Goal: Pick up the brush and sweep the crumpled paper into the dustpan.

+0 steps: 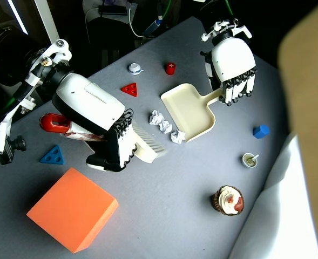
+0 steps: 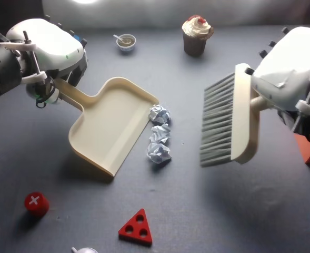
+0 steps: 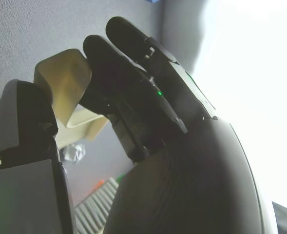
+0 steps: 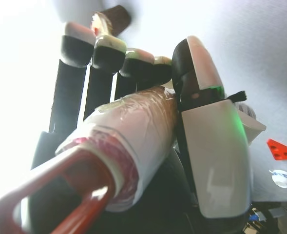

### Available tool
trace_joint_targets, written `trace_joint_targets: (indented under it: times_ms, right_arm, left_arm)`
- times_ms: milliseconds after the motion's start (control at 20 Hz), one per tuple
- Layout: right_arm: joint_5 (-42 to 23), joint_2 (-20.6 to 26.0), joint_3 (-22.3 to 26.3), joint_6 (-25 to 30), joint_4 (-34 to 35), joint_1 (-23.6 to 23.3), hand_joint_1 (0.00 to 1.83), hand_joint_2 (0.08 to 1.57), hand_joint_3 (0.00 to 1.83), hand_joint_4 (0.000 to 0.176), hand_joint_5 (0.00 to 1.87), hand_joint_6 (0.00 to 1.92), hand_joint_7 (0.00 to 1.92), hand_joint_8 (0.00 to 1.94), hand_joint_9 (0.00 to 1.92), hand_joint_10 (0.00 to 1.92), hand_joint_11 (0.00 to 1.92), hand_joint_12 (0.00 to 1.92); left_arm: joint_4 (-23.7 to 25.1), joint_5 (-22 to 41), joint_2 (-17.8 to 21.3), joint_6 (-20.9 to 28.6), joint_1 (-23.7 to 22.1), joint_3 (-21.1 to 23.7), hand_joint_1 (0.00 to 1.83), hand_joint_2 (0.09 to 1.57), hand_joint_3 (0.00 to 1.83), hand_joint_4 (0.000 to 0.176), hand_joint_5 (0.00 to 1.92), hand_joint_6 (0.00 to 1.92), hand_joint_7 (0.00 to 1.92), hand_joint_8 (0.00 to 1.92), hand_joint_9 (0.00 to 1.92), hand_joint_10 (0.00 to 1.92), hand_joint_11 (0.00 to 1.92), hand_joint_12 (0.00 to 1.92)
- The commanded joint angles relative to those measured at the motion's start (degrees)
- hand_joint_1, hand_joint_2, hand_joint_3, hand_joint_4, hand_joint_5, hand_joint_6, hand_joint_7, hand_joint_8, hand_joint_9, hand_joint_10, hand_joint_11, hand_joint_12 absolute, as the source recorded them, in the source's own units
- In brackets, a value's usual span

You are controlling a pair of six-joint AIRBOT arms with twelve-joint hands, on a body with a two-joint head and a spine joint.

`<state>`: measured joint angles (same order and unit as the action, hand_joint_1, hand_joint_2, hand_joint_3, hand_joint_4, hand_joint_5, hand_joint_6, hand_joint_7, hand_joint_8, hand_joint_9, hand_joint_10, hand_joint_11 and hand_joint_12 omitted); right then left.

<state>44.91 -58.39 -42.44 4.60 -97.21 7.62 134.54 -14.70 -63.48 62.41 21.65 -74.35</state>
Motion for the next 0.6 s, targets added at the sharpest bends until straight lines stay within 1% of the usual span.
trace_joint_targets:
  times_ms: [0,50,150,200,250,300,350,400,550]
  right_arm:
    - [2.04,-0.10,-0.40,-0.83,-4.38,-0.81,1.17,1.32,0.00,0.018,0.75,1.92,0.89,1.94,0.92,1.92,0.96,1.92]
    - [1.59,-1.11,-1.17,-1.15,-4.13,-0.57,1.17,1.32,0.00,0.025,0.75,1.92,0.88,1.94,0.91,1.92,0.97,1.92]
    - [0.87,-2.68,-2.43,-2.31,-2.58,-0.22,1.14,1.33,0.00,0.029,0.76,1.92,0.89,1.94,0.92,1.92,0.97,1.92]
    - [0.45,-3.83,-3.13,-2.88,-1.97,-0.05,1.15,1.33,0.00,0.029,0.75,1.92,0.90,1.94,0.93,1.92,0.97,1.92]
    - [-0.02,-4.66,-3.64,-3.76,-1.05,-0.08,1.15,1.31,0.00,0.023,0.76,1.92,0.92,1.94,0.94,1.92,0.97,1.92]
    - [-0.36,-5.40,-4.14,-4.66,0.18,-0.13,1.15,1.31,0.00,0.023,0.76,1.92,0.92,1.94,0.94,1.92,0.97,1.92]
    - [-0.45,-6.12,-4.48,-5.34,1.10,-0.17,1.18,1.30,0.00,0.009,0.76,1.92,0.92,1.94,0.95,1.92,0.98,1.92]
    - [-0.53,-6.51,-4.51,-5.90,1.58,-0.28,1.18,1.31,0.00,0.001,0.77,1.92,0.91,1.94,0.94,1.92,0.98,1.92]
    - [-0.84,-7.14,-4.43,-6.50,2.52,-0.70,1.19,1.32,0.00,0.000,0.77,1.92,0.91,1.94,0.95,1.92,0.98,1.92]
  left_arm:
    - [1.70,-5.22,0.13,-0.52,-0.62,-0.36,1.25,1.09,0.00,0.000,1.03,1.03,1.06,0.73,1.07,0.24,0.80,0.78]
    - [1.74,-5.22,0.13,-0.52,-0.59,-0.36,1.24,1.09,0.00,0.000,1.03,1.03,1.04,0.77,1.12,0.06,0.80,0.76]
    - [1.56,-5.25,0.07,-0.51,-0.32,-0.32,1.25,1.09,0.00,0.000,1.04,1.00,1.06,0.73,1.14,0.04,0.81,0.76]
    - [1.31,-5.33,0.06,-0.50,-0.13,-0.29,1.35,1.08,0.01,0.000,1.01,1.01,1.06,0.66,0.98,0.91,0.81,0.76]
    - [1.29,-5.38,0.06,-0.50,-0.01,-0.26,1.25,1.08,0.00,0.000,1.06,0.98,1.09,0.69,1.07,0.21,0.80,0.76]
    - [1.19,-5.41,0.05,-0.50,0.13,-0.25,1.25,1.08,0.00,0.000,1.06,0.98,1.09,0.69,1.07,0.21,0.80,0.76]
    - [1.15,-5.44,0.05,-0.50,0.28,-0.25,1.25,1.09,0.00,0.000,1.04,1.01,1.06,0.73,1.12,0.07,0.79,0.76]
    - [1.02,-5.48,0.05,-0.50,0.39,-0.24,1.25,1.09,0.00,0.000,1.04,1.00,1.06,0.73,1.12,0.07,0.79,0.76]
    - [0.87,-5.49,0.05,-0.49,0.51,-0.18,1.24,1.08,0.00,0.000,1.04,1.00,1.07,0.73,1.14,0.03,0.79,0.76]
